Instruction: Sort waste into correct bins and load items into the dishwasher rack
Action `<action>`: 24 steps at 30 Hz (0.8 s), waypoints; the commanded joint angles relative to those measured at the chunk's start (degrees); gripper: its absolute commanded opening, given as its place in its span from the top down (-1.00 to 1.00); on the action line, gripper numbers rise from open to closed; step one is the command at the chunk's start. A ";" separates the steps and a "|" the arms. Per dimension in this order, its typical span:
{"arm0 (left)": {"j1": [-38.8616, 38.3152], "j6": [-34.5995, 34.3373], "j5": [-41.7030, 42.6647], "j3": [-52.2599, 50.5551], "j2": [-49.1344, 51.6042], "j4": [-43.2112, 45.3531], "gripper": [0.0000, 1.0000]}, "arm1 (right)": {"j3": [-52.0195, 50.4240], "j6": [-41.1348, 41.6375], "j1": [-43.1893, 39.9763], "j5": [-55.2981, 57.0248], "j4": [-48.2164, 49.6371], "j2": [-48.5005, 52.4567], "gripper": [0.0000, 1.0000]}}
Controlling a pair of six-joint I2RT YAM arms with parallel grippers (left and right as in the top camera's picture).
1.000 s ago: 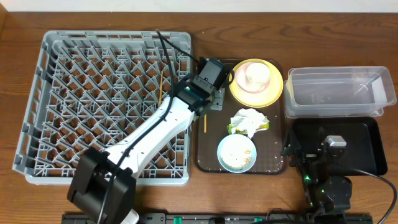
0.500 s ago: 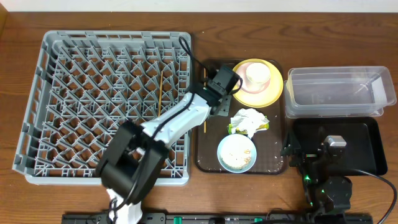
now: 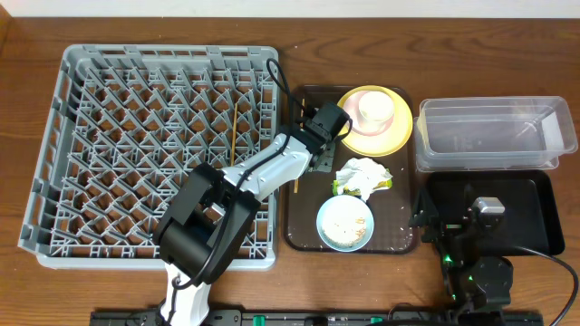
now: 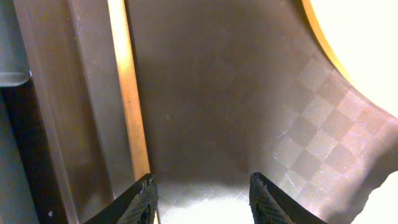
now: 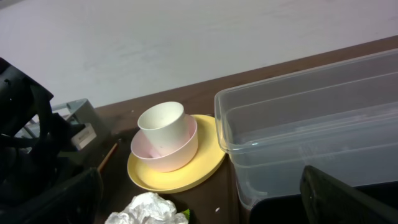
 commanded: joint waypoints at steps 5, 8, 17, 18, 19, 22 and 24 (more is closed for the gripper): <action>1.40 -0.31 -0.90 -0.22 0.31 1.40 -0.01 | -0.04 -0.61 0.44 0.02 -0.22 -0.17 -0.98; 1.99 -0.33 -0.87 -0.22 0.31 2.12 0.00 | -0.04 -0.61 0.44 0.02 -0.22 -0.17 -0.98; 2.73 -0.33 -0.85 -0.24 0.33 2.40 0.17 | -0.04 -0.61 0.44 0.02 -0.22 -0.17 -0.99; 2.64 -0.33 -0.85 -0.24 0.39 2.32 0.20 | -0.04 -0.61 0.44 0.02 -0.22 -0.17 -0.99; 2.58 -0.33 -0.83 -0.24 0.50 2.25 0.21 | -0.04 -0.59 0.44 0.02 -0.22 -0.17 -0.99; 2.54 -0.33 -0.83 -0.28 1.16 2.12 0.22 | -0.04 -0.61 0.44 0.02 -0.22 -0.17 -0.99; 2.54 -0.33 -0.83 -0.31 1.97 2.12 0.21 | -0.04 -0.61 0.44 0.02 -0.22 -0.17 -0.99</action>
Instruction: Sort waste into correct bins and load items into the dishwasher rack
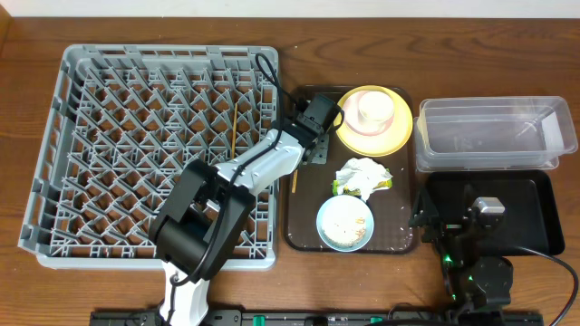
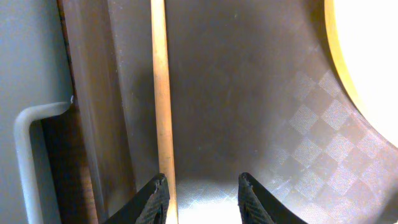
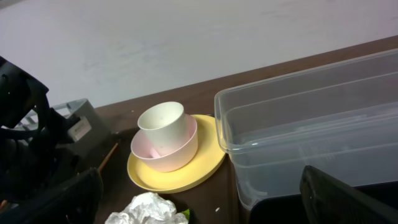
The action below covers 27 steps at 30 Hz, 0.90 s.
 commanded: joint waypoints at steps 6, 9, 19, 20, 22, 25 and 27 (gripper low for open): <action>0.04 -0.28 0.33 -0.33 5.51 -0.31 0.23 | -0.04 -0.61 0.44 0.02 -0.22 -0.17 -0.99; 0.04 -0.28 4.31 -0.33 5.53 -0.04 0.35 | -0.04 -0.61 0.44 0.02 -0.22 -0.17 -0.98; 0.07 -0.26 10.60 -0.20 3.85 1.42 0.86 | -0.04 -0.61 0.44 0.02 -0.22 -0.17 -0.99; 0.15 -0.24 10.25 -0.17 3.02 1.36 0.85 | -0.04 -0.61 0.44 0.02 -0.22 -0.17 -0.99; 0.37 -0.04 9.77 -0.17 0.85 1.18 0.88 | -0.04 -0.61 0.44 0.02 -0.22 -0.17 -0.99; 0.79 -0.07 9.55 -0.17 -3.50 1.22 0.88 | -0.04 -0.61 0.44 0.02 -0.22 -0.17 -0.98; 0.92 -0.02 8.52 -0.17 -6.99 1.03 0.88 | -0.04 -0.59 0.44 0.02 -0.22 -0.17 -0.98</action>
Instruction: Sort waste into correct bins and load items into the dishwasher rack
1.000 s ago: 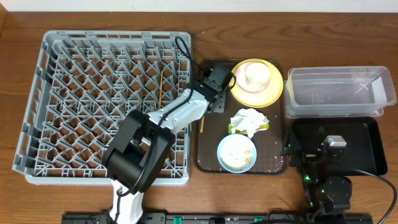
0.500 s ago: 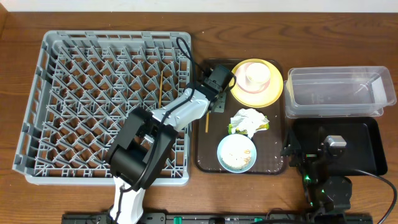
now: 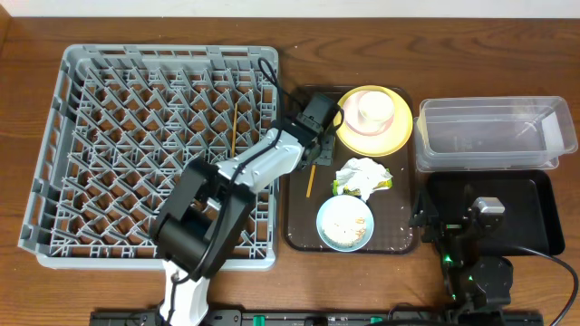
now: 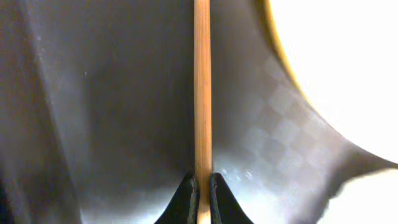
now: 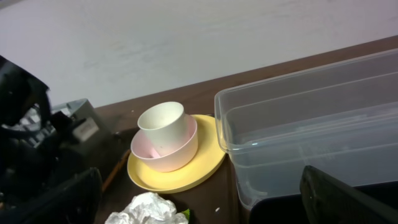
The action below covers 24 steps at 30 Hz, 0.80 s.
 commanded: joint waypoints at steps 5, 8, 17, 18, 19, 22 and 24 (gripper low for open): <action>0.57 2.12 -8.98 -0.13 -14.88 -2.49 0.88 | -0.04 -0.61 0.44 0.00 -0.24 -0.17 -0.98; 0.85 4.50 -15.26 -0.13 -18.88 -5.09 0.87 | -0.04 -0.59 0.44 0.00 -0.24 -0.17 -0.98; 5.33 6.19 -30.77 -0.20 -21.31 -16.50 0.82 | -0.04 -0.61 0.44 0.00 -0.24 -0.17 -0.99; 6.21 6.16 -30.77 -0.20 -21.29 -17.20 0.82 | -0.04 -0.59 0.44 0.00 -0.24 -0.17 -0.99; 7.26 6.16 -30.77 -0.20 -21.29 -17.97 0.82 | -0.04 -0.61 0.44 0.00 -0.24 -0.17 -0.99; 9.79 6.12 -30.03 -0.22 -21.29 -19.37 0.83 | -0.04 -0.61 0.44 0.00 -0.24 -0.17 -0.99; 10.88 6.14 -28.28 -0.42 -21.29 -19.61 0.81 | -0.04 -0.59 0.44 0.00 -0.24 -0.17 -0.99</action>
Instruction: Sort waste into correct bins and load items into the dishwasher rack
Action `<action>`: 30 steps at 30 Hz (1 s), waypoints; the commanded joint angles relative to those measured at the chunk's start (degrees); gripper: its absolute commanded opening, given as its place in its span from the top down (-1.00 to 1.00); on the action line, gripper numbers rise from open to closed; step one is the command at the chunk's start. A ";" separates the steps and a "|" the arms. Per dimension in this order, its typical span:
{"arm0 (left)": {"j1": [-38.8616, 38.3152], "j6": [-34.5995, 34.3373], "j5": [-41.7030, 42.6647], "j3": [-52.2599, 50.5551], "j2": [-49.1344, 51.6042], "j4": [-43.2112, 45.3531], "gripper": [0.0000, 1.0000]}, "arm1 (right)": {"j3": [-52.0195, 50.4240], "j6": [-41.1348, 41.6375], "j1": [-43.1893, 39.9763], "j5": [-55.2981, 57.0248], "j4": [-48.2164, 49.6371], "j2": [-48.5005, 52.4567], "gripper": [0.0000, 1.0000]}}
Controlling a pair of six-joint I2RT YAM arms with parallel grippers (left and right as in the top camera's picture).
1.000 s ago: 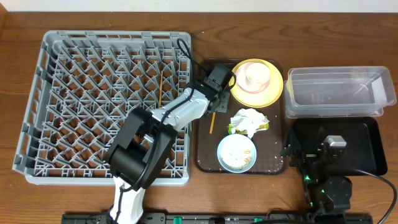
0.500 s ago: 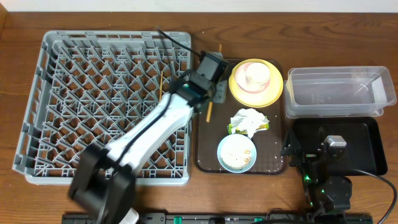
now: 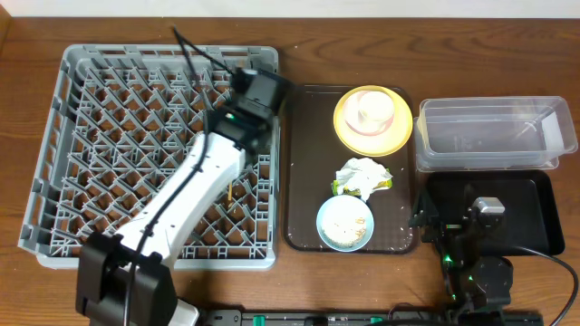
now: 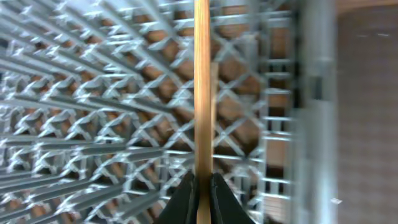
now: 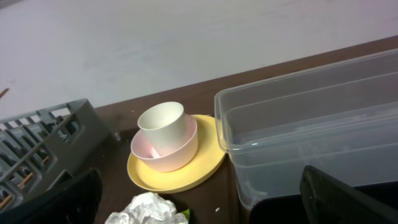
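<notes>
My left gripper (image 3: 243,124) is over the right part of the grey dishwasher rack (image 3: 109,145), shut on a wooden chopstick (image 4: 202,87) that runs straight out from the fingers (image 4: 186,193) above the grid. In the overhead view the arm hides most of the stick; an orange end (image 3: 233,192) shows below it. On the brown tray (image 3: 299,204) lie a yellow plate (image 3: 391,136) carrying a pink bowl and white cup (image 3: 372,107), a crumpled tissue (image 3: 362,175) and a small bowl with food scraps (image 3: 344,222). My right gripper (image 5: 199,193) rests open near the black bin (image 3: 526,213).
A clear plastic bin (image 3: 494,134) stands at the far right, just behind the black bin. The rack's raised right wall (image 4: 314,112) lies between the rack grid and the tray. The table's wooden edge runs along the back.
My left gripper, still shut on the chopstick, has moved from the tray's left side beside the yellow plate to above the right part of the rack. The right arm is unchanged.
My left gripper stood open on the tray with the chopstick beside its left finger. Then it was narrower, the stick at the left fingertip. Then it was shut on the stick on the tray, and now holds it over the rack.
</notes>
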 commanded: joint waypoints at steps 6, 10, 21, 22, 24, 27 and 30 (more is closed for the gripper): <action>2.12 0.79 2.10 -2.25 0.35 -0.24 0.81 | -0.07 -0.61 0.44 0.00 -0.22 -0.09 -0.99; 2.12 0.76 2.12 -4.61 0.44 0.66 0.82 | -0.07 -0.59 0.44 0.00 -0.22 0.00 -0.99; 1.99 0.76 7.76 -7.65 0.46 2.89 0.82 | -0.07 -0.61 0.44 0.00 -0.22 0.00 -0.98; 1.99 0.79 7.76 -7.65 0.46 2.86 0.81 | -0.07 -0.61 0.44 0.00 -0.22 0.00 -0.98; 1.99 0.79 7.76 -7.74 0.46 2.84 0.82 | -0.07 -0.61 0.44 0.00 -0.22 0.00 -0.98; 1.99 0.79 7.78 -8.24 0.46 2.82 0.81 | -0.07 -0.61 0.44 0.00 -0.22 0.02 -0.98; 1.99 0.79 7.76 -9.03 0.46 2.91 0.81 | -0.07 -0.61 0.44 0.00 -0.22 0.00 -0.99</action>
